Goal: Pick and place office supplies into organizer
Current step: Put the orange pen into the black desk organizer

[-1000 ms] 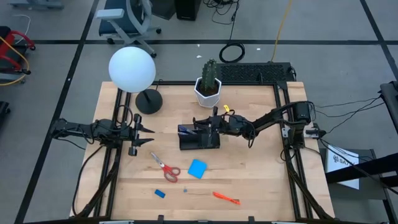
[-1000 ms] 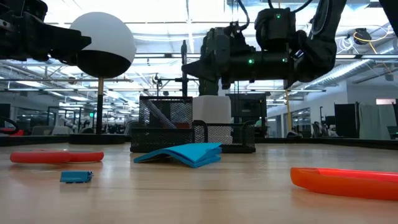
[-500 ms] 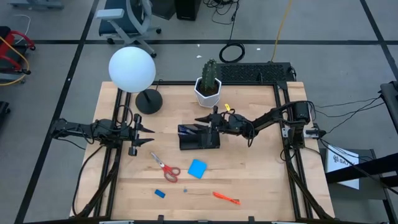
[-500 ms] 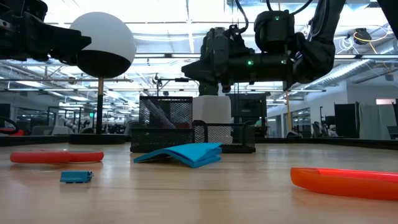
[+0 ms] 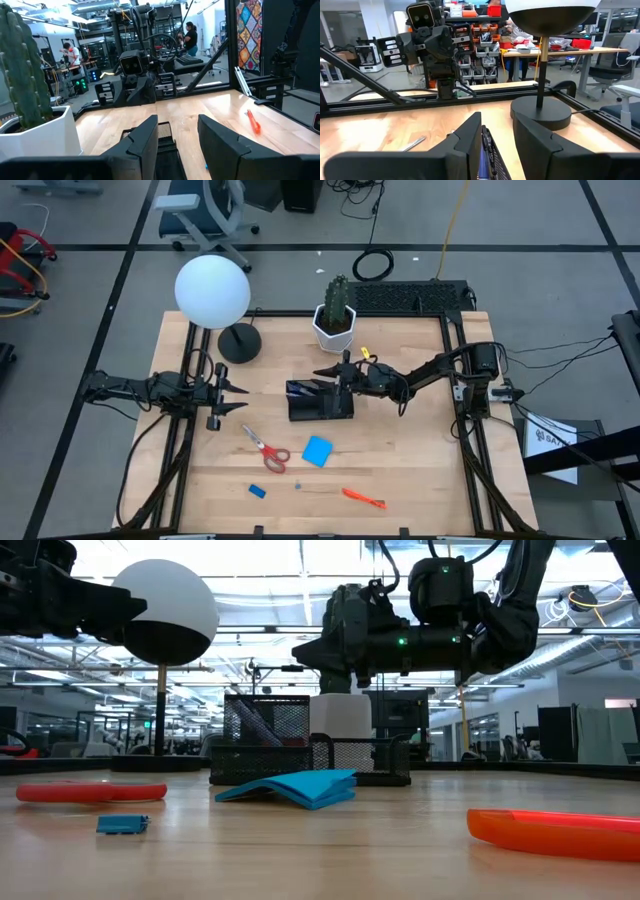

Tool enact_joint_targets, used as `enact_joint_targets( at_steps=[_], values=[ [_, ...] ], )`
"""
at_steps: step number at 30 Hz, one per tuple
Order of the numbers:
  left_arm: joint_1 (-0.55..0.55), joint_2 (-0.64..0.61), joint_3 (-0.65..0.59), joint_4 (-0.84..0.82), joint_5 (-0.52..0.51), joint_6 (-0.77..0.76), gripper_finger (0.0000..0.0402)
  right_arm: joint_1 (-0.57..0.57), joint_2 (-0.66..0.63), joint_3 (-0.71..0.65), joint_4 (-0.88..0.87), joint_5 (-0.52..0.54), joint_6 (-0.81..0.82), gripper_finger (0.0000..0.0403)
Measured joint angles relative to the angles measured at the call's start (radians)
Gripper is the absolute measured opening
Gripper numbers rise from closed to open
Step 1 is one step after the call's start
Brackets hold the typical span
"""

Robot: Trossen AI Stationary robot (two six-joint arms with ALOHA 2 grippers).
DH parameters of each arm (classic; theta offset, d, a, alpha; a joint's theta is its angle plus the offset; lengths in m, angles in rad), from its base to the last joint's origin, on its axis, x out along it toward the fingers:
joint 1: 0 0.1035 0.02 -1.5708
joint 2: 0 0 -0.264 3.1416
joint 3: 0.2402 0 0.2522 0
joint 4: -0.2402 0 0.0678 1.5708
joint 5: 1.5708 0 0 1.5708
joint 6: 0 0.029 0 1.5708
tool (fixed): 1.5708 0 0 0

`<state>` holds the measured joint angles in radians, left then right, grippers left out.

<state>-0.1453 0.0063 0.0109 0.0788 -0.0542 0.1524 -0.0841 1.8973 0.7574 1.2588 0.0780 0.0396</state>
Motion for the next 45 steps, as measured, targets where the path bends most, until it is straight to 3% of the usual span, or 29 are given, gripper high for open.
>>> enact_joint_targets(
  at_steps=[19, 24, 29, 33, 36, 41, 45],
  values=[
    [0.0, 0.0, 0.0, 0.0, 0.0, 0.0, 0.0145, 0.001, -0.003, 0.0, -0.054, -0.016, 0.001, 0.0094],
    [0.0, 0.0, 0.0, 0.0, 0.0, 0.0, 0.0145, 0.004, -0.069, 0.0, -0.2, -0.054, 0.015, 0.0093],
    [0.0, 0.0, 0.0, 0.0, 0.0, 0.0, 0.0145, 0.051, -0.129, 0.029, -0.35, -0.016, -0.066, 0.0092],
    [0.0, 0.0, 0.0, 0.0, 0.0, 0.0, 0.0145, 0.106, -0.142, 0.087, -0.538, 0.047, -0.087, 0.0091],
    [0.0, 0.0, 0.0, 0.0, 0.0, 0.0, 0.0145, 0.151, -0.14, 0.143, -0.783, 0.107, -0.058, 0.0091],
    [0.0, 0.0, 0.0, 0.0, 0.0, 0.0, 0.0145, 0.235, -0.134, 0.252, -1.284, 0.224, 0.081, 0.009],
    [0.0, 0.0, 0.0, 0.0, 0.0, 0.0, 0.0145, 0.304, -0.145, 0.336, -1.504, 0.285, 0.189, 0.0091]
  ],
)
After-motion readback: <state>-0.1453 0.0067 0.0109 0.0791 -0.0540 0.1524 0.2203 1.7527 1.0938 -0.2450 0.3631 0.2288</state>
